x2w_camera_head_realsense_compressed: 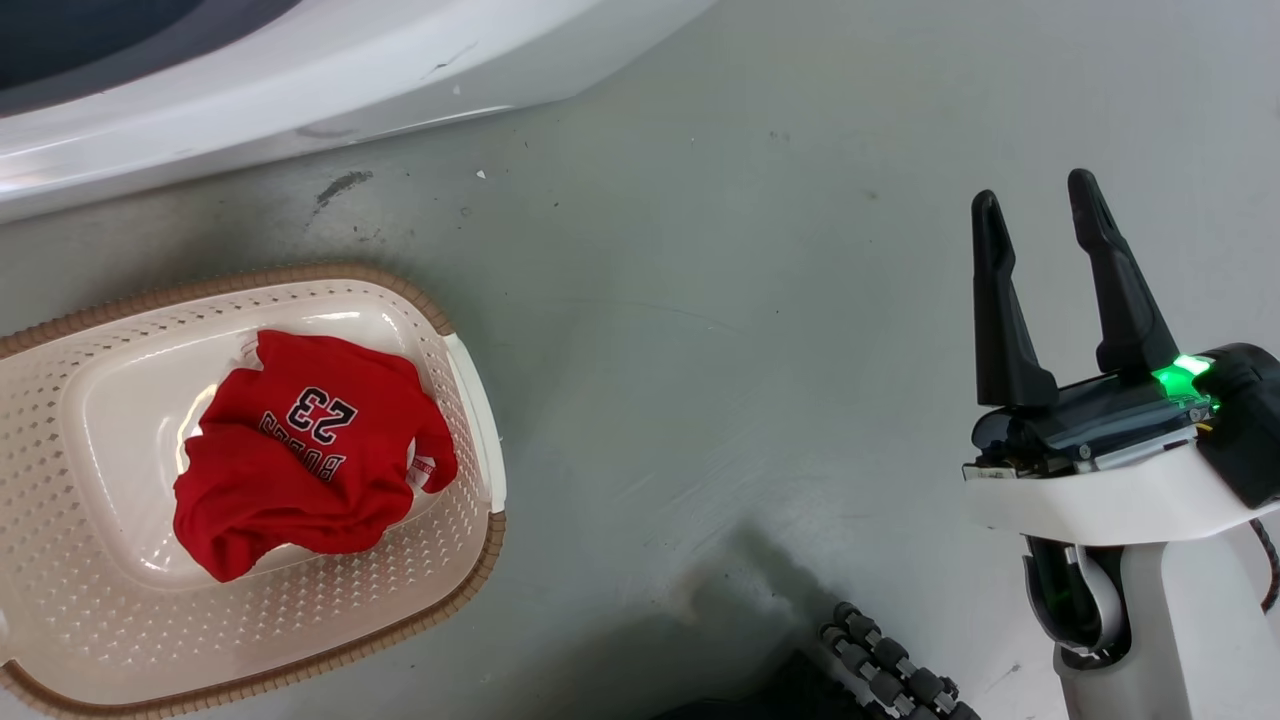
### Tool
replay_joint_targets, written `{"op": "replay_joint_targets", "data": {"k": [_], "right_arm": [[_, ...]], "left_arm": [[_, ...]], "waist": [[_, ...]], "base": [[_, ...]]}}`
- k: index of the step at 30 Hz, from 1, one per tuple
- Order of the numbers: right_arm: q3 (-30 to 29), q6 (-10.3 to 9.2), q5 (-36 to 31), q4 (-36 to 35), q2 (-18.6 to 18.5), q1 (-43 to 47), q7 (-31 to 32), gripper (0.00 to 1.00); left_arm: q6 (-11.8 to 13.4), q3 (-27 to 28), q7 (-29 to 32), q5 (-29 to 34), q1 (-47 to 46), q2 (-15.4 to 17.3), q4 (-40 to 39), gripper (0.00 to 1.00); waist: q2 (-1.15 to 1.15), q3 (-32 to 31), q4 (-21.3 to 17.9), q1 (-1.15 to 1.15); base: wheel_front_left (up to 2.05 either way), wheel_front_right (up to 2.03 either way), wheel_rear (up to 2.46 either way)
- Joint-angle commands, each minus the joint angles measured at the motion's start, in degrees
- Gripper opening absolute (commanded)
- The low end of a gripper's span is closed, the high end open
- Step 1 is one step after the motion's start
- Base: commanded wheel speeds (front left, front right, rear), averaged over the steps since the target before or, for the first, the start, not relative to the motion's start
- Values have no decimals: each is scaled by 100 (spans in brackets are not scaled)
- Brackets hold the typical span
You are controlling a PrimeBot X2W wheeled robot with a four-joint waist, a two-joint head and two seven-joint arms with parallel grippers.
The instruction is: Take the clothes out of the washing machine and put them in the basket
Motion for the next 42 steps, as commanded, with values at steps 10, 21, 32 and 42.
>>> {"op": "replay_joint_targets", "data": {"k": [10, 21, 32, 42], "right_arm": [[-43, -6, 71, -23, 13, -123, -11, 100], [-83, -6, 55, 8, 13, -164, -11, 100], [-76, -5, -22, 46, 13, -112, -11, 100], [-98, -5, -126, 143, 13, 29, -11, 100]], "left_arm": [[-26, -93, -39, -127, 38, 67, 31, 100], [-58, -222, -78, -231, 85, 112, 66, 0], [-56, -392, -757, -281, 193, 16, -135, 0], [-65, -475, -1622, -456, 535, -170, -162, 0]], "waist": [[0, 106, -23, -1], [0, 126, -5, -1], [0, -40, 57, -1], [0, -473, 146, -1]], "base": [[0, 0, 0], [0, 0, 0], [0, 0, 0], [0, 0, 0]]}}
